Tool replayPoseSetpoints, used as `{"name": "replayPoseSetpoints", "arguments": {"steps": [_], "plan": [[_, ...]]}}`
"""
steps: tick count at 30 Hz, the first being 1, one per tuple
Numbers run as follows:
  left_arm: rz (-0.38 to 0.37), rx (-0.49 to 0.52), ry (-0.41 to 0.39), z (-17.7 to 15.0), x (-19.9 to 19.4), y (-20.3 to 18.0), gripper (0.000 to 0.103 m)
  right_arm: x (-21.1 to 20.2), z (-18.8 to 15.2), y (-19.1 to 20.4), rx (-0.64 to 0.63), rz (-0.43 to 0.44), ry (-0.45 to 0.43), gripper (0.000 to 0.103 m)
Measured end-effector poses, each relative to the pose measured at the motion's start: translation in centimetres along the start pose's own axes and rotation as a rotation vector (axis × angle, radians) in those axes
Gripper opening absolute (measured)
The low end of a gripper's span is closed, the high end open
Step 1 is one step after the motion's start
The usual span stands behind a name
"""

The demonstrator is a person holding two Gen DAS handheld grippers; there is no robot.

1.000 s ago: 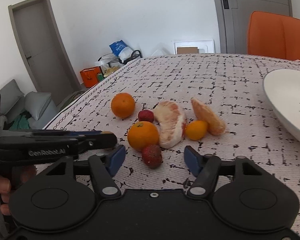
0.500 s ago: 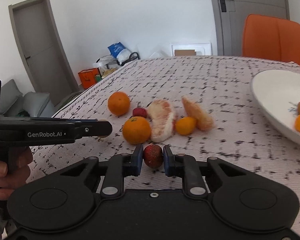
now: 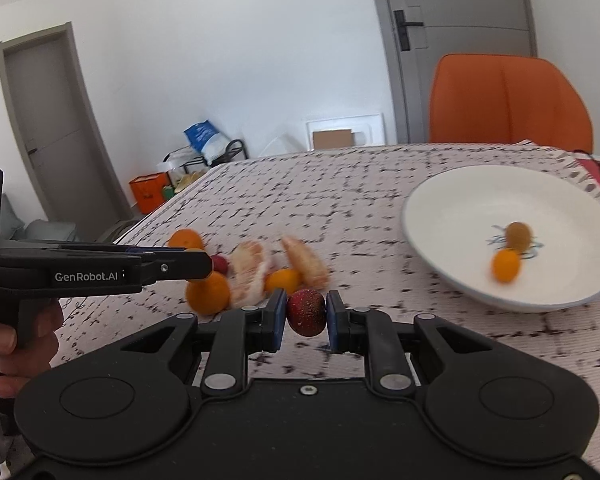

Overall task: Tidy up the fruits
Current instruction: 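Carry the kiwi and red fruit over the white bowl with both tools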

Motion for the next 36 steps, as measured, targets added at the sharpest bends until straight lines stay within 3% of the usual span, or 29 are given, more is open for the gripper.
{"name": "replayPoseSetpoints", "arguments": {"steps": [36], "plan": [[-0.11, 0.186, 0.036, 0.5, 5.9, -11.8, 0.025, -5.0, -0.8, -11.9, 0.147, -0.167, -0.105, 0.02]]}}
Point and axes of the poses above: each gripper's, at about its wrist camera, not at the fingertips, and x roughly the way its jaws point, y to its left, z to its top, the point moved 9 cm from there along x, roughly the way its jaws point, and after that the axes turned 10 degrees about -x, right-handed, at the moved point
